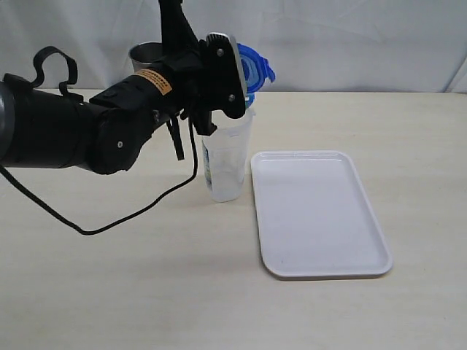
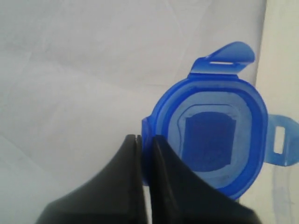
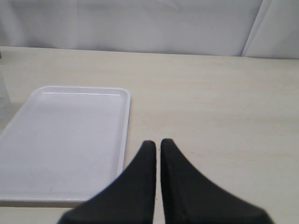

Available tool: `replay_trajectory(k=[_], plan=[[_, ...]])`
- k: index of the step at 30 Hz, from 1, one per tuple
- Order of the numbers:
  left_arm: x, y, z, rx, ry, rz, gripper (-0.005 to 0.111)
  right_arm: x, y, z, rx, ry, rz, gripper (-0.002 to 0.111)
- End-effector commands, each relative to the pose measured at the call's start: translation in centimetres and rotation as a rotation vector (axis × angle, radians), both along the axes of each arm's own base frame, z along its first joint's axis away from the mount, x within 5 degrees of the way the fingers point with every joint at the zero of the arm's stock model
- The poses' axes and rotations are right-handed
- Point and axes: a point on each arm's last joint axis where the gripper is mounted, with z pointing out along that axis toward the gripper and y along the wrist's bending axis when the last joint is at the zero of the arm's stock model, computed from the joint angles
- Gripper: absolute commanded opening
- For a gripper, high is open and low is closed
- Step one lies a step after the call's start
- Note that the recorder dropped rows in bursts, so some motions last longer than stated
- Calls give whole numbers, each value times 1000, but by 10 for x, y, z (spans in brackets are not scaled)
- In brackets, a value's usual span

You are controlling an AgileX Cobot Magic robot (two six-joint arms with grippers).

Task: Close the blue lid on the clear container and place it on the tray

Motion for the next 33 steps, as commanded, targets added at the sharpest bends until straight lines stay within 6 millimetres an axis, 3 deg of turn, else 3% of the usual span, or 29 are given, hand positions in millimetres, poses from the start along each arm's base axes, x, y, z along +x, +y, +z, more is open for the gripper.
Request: replay_trajectory(k=[1, 15, 21, 33], plan=[[0, 2, 15, -91, -83, 19, 0, 0, 0, 0, -9, -6, -3, 4], [14, 22, 9, -73, -12, 72, 0, 0, 0, 0, -9, -6, -3, 4], [12, 15, 5, -111, 34, 3, 0, 0, 0, 0, -9, -6, -3, 4], [22, 11, -1, -130, 47, 29, 0, 0, 0, 0, -9, -6, -3, 4]])
